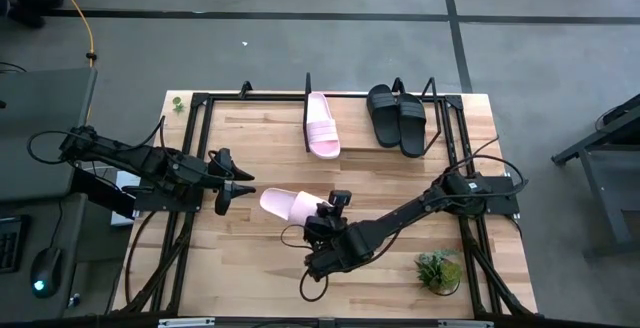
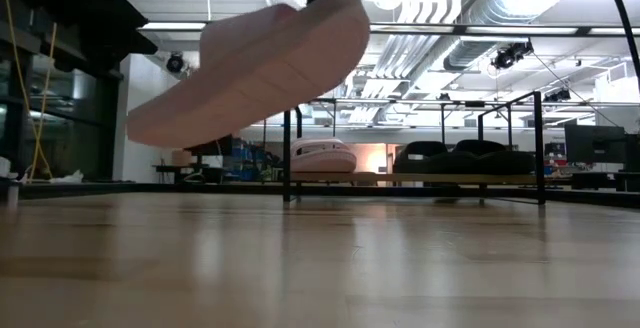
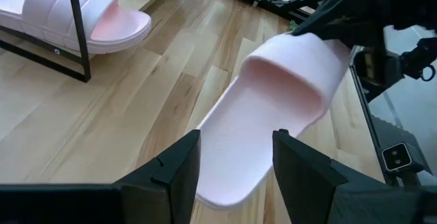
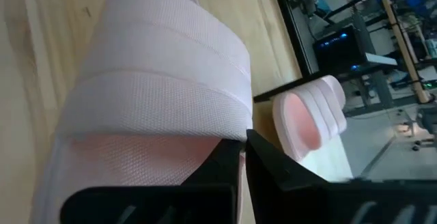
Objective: Pick and place slides into the shelf
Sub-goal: Put the pink slides on the shelf
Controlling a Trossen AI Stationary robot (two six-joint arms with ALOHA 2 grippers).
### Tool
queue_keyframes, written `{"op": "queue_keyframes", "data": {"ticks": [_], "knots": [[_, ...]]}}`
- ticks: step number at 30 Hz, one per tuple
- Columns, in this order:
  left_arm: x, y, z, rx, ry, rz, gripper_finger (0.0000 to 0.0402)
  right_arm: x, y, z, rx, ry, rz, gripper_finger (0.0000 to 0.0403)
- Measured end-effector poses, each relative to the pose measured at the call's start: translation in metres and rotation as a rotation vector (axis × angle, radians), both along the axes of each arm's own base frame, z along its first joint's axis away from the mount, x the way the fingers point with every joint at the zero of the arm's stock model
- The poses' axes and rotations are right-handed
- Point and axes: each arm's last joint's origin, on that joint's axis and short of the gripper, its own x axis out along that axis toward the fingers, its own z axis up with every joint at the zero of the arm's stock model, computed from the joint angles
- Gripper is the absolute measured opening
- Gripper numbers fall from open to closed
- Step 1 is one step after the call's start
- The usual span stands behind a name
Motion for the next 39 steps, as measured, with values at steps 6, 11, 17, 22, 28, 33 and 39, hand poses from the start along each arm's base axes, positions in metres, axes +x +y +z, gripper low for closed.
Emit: {"op": "queue_keyframes", "data": {"ticks": [6,11,17,22,28,33,39], "knots": [[0.0,0.0,0.0,0.001,-0.003,0.001,0.0168,-0.003,-0.002,-0.001,-0.01,0.024,-0.018,0.0],[0.0,0.0,0.0,0.014,-0.001,-0.006,0.0168,-0.006,-0.004,0.009,-0.015,0.012,-0.043,0.0],[0.0,0.0,0.0,0.014,-0.002,-0.006,0.0168,-0.011,-0.006,0.03,-0.033,-0.042,-0.097,0.0],[0.0,0.0,0.0,0.014,-0.002,-0.006,0.0168,-0.016,-0.007,0.041,-0.038,-0.059,-0.12,0.0],[0.0,0.0,0.0,0.014,-0.002,-0.006,0.0168,-0.021,-0.009,0.045,-0.036,-0.051,-0.146,0.0],[0.0,0.0,0.0,0.014,-0.003,-0.006,0.0168,-0.021,-0.009,0.045,-0.034,-0.043,-0.142,0.0],[0.0,0.0,0.0,0.014,-0.003,-0.007,0.0168,-0.019,-0.012,0.045,-0.042,-0.047,-0.15,0.0]]}}
